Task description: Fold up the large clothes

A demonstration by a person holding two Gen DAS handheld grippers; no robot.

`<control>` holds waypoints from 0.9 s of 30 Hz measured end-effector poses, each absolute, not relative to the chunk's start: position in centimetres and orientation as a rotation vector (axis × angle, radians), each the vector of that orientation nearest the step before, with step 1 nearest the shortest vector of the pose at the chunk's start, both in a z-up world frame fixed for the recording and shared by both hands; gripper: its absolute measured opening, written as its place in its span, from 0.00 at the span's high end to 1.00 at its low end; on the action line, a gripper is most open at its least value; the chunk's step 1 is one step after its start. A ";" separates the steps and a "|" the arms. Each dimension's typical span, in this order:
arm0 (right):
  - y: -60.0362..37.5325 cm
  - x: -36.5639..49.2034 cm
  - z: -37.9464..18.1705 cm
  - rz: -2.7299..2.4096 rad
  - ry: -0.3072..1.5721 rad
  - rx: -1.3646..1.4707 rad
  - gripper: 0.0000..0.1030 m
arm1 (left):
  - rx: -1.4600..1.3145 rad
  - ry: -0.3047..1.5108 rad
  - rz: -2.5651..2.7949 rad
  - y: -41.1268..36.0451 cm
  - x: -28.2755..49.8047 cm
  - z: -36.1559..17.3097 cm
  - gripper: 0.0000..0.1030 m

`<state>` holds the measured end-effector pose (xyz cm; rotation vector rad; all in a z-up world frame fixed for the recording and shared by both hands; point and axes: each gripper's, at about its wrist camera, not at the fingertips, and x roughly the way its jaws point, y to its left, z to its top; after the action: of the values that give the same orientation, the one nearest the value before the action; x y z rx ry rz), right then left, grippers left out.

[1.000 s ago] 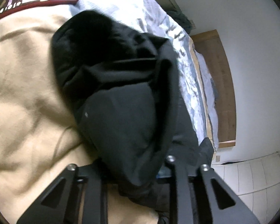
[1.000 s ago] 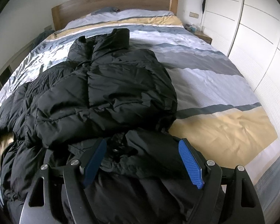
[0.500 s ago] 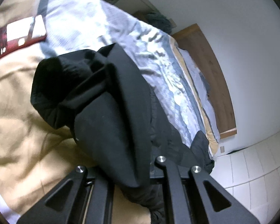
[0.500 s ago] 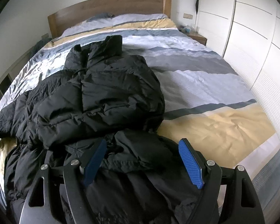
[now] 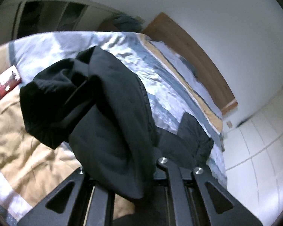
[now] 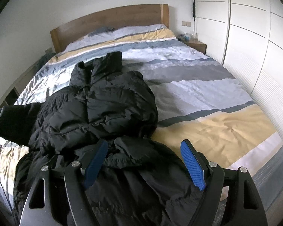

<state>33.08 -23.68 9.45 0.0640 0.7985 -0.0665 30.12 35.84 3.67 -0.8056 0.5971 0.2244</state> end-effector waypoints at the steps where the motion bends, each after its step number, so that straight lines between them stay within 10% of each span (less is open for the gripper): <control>1: -23.9 32.7 9.6 -0.064 0.791 0.066 0.24 | -0.783 0.598 0.213 34.8 30.3 4.3 0.92; 13: -28.8 29.5 10.1 -0.078 0.754 0.163 0.24 | -0.523 0.684 0.065 19.2 33.2 8.5 0.92; 27: -32.4 28.5 8.7 -0.112 0.772 0.175 0.24 | -0.242 0.910 0.030 4.9 35.5 -0.2 0.92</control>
<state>28.47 -32.36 8.74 0.1751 0.7717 -0.1121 35.50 4.90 -0.16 -0.2423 0.9104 0.0303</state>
